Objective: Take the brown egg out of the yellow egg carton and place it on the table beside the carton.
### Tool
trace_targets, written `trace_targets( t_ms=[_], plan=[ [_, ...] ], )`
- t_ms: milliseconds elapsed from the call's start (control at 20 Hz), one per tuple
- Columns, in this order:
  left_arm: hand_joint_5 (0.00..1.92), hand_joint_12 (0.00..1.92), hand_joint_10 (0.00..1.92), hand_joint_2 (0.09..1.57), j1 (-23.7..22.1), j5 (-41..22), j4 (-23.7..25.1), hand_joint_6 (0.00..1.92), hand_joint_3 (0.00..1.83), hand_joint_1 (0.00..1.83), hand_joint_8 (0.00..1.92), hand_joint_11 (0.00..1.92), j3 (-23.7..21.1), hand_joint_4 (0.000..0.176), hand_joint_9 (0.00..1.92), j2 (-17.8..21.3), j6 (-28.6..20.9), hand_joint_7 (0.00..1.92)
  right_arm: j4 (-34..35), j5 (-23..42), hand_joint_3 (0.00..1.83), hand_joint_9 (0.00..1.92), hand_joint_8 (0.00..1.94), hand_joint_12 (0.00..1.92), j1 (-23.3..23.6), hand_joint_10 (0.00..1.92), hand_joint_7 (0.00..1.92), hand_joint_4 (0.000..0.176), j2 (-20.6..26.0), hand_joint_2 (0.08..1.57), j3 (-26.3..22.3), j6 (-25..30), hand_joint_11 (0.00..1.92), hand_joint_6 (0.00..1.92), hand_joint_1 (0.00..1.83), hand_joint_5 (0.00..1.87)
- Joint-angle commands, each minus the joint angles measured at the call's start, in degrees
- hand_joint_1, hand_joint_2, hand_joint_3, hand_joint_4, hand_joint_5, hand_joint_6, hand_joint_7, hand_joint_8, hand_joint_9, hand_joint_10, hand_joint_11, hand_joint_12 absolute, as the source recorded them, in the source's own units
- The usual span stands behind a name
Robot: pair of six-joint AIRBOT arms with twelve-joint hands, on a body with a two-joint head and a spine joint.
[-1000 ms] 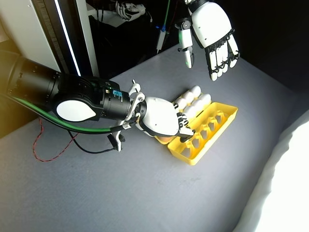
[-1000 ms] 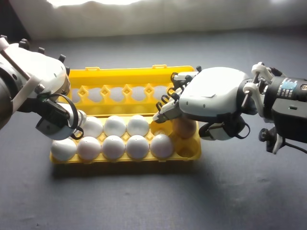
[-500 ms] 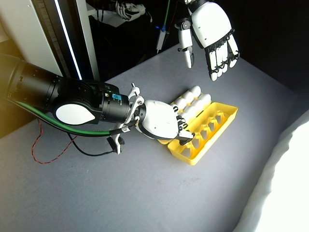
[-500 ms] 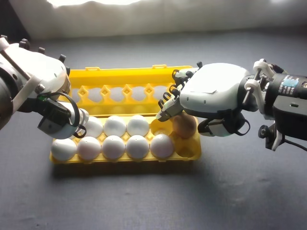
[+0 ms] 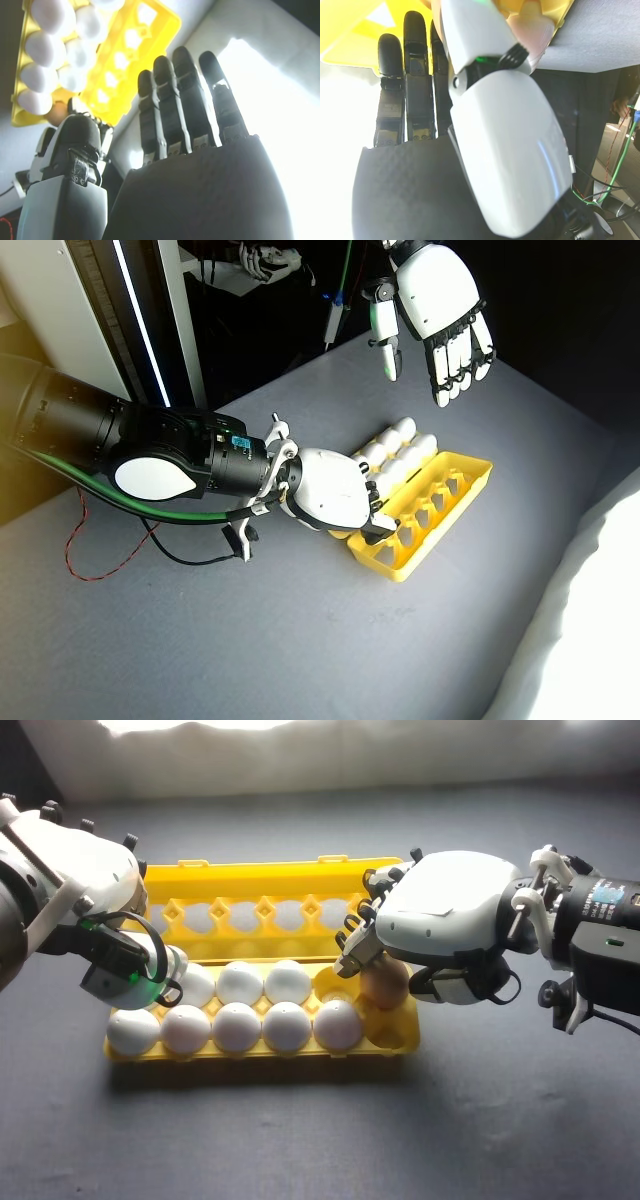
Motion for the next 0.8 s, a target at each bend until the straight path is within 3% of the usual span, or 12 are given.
trace_targets(
  t_ms=[0,50,100,150,200,400,450,550,750],
  plan=[
    [0.45,0.79,0.00,1.38,-0.60,-0.20,4.83,0.00,0.00,0.19,0.00,0.00,-0.20,0.000,0.46,0.70,0.32,0.49,0.30,5.19,0.00,0.68,0.05,1.35,-0.07,0.40,0.82,0.000,0.32,1.17,-0.01,-0.26,0.28,0.07,1.36,0.73],
    [0.47,0.80,0.00,1.37,-0.60,-0.20,4.83,0.00,0.00,0.23,0.01,0.01,-0.20,0.000,0.47,0.70,0.32,0.51,0.30,5.20,0.00,0.86,0.84,1.13,-0.19,1.10,0.91,0.000,0.28,1.21,-0.01,-0.27,0.60,1.06,1.37,0.74],
    [0.47,0.80,0.00,1.37,-0.60,-0.20,4.83,0.00,0.00,0.23,0.01,0.01,-0.20,0.000,0.47,0.70,0.32,0.51,0.30,5.21,0.00,0.86,0.84,1.13,-0.29,1.10,0.91,0.000,0.26,1.21,-0.01,-0.30,0.60,1.06,1.37,0.74],
    [0.48,0.80,0.01,1.37,-0.60,-0.20,4.83,0.01,0.00,0.24,0.01,0.01,-0.20,0.000,0.47,0.70,0.32,0.52,0.30,5.24,0.00,0.83,1.06,1.61,-0.38,1.21,0.84,0.000,0.22,1.19,-0.01,-0.34,0.66,1.27,1.46,0.68],
    [0.46,0.79,0.00,1.37,-0.60,-0.20,4.83,0.00,0.00,0.23,0.00,0.00,-0.20,0.000,0.46,0.70,0.32,0.50,0.30,5.26,0.00,0.86,1.06,1.68,-0.46,1.18,0.86,0.000,0.19,1.17,-0.01,-0.42,0.67,1.27,1.48,0.71],
    [0.47,0.70,0.00,1.36,-0.60,-0.20,4.83,0.00,0.00,0.24,0.00,0.07,-0.20,0.000,0.47,0.70,0.32,0.51,0.29,5.41,0.00,1.00,0.96,1.62,-0.80,1.02,0.94,0.000,0.07,1.12,-0.01,-0.95,0.70,1.11,1.49,0.84],
    [0.46,0.74,0.00,1.37,-0.60,-0.20,4.83,0.00,0.00,0.23,0.00,0.03,-0.20,0.000,0.46,0.70,0.32,0.50,0.29,5.63,0.02,0.82,1.23,1.79,-0.81,1.27,0.77,0.000,0.06,1.20,-0.01,-1.47,0.56,1.38,1.47,0.67],
    [0.47,0.75,0.00,1.36,-0.60,-0.20,4.83,0.00,0.00,0.24,0.00,0.04,-0.20,0.000,0.47,0.70,0.32,0.51,0.29,6.32,0.00,1.00,0.94,1.61,-0.76,1.01,0.95,0.000,0.07,1.12,0.11,-1.79,0.70,1.11,1.49,0.84],
    [0.47,0.74,0.00,1.36,-0.60,-0.20,4.83,0.00,0.00,0.26,0.00,0.04,-0.20,0.000,0.47,0.70,0.32,0.51,0.41,6.71,0.00,1.03,0.90,1.58,0.03,0.96,0.96,0.000,0.18,1.11,0.31,-1.78,0.73,1.09,1.49,0.87]
  ],
)
